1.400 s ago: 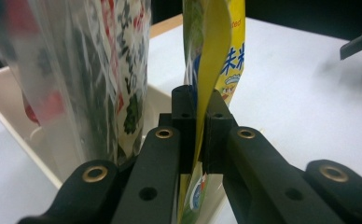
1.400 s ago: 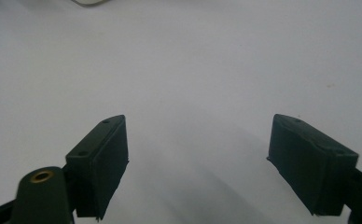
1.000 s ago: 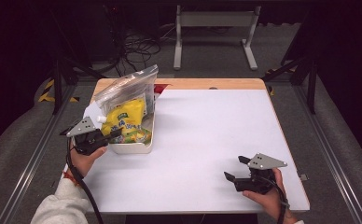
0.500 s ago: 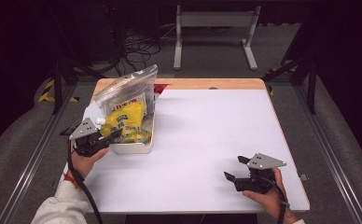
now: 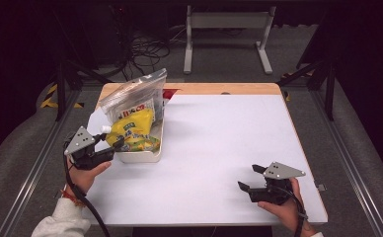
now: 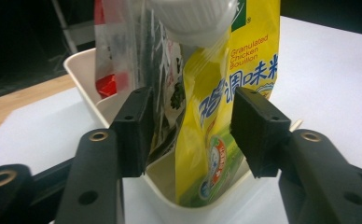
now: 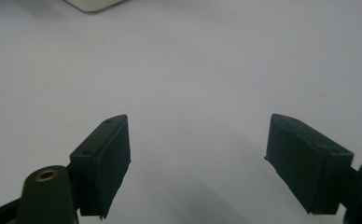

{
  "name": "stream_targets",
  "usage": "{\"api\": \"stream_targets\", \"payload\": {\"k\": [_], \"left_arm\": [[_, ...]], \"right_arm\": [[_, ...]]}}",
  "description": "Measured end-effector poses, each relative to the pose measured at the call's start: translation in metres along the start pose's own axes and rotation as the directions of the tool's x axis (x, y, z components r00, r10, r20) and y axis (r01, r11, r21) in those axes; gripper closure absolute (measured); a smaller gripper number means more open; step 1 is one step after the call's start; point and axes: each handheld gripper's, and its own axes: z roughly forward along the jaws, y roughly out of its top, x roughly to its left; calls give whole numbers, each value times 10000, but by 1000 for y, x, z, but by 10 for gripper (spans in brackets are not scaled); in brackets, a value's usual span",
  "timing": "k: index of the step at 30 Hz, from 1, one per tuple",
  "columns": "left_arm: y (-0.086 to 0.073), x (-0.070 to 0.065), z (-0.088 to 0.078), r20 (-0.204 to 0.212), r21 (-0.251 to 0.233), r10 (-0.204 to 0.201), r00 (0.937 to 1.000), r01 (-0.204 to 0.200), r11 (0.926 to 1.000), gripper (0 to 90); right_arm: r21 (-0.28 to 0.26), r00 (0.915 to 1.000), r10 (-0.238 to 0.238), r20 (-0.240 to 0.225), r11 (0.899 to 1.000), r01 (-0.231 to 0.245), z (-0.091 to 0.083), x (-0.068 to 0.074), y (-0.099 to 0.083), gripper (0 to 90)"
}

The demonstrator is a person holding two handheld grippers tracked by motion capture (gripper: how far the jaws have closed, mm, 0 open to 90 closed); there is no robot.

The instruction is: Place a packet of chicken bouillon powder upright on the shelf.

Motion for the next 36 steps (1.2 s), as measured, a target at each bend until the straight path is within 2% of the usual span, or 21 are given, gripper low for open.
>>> {"api": "stream_targets", "payload": {"k": [1,4,6,11,15,16,18,21,24,26,33,36], "left_arm": [[-1,0,-1,16,23,-5,10000,5,10000,425],[-2,-4,-5,-289,-87,-162,9995,159,9998,338],[-2,-7,-8,-655,-116,-290,9974,283,9995,257],[-3,-13,-14,-714,-278,-342,9969,322,9991,183],[-7,-18,-20,-930,-157,-332,9951,319,9994,122],[-8,-18,-22,-992,-61,-223,9948,218,9997,101],[-11,-19,-27,-845,-152,-254,9961,242,9996,77],[-15,-20,-32,-861,-249,-387,9955,367,9990,73],[-18,-26,-34,-726,-302,-504,9961,483,9984,74],[-19,-31,-35,-722,-279,-463,9963,444,9986,76],[-20,-50,-34,-312,-235,-138,9994,130,9996,78],[-20,-54,-33,-205,-185,-15,9998,12,9998,78]], "right_arm": [[9,10000,-14,2,10000,14,0,0,0,217],[30,10000,-66,2,10000,66,0,1,0,217],[40,10000,-84,16,10000,84,0,1,1,216],[10,10000,-40,13,10000,40,-1,-1,1,216],[32,10000,-96,-8,9999,96,-1,0,1,215],[37,9999,-121,-18,9999,121,-1,0,1,214],[66,9998,-189,-3,9998,189,-1,1,1,214],[68,9997,-235,-5,9997,235,-1,1,1,212],[89,9997,-261,15,9996,261,-2,1,1,210],[92,9995,-325,43,9994,325,-2,1,2,208],[105,9992,-382,88,9992,381,-3,1,2,204],[90,9992,-384,106,9992,383,-4,0,2,204]]}}
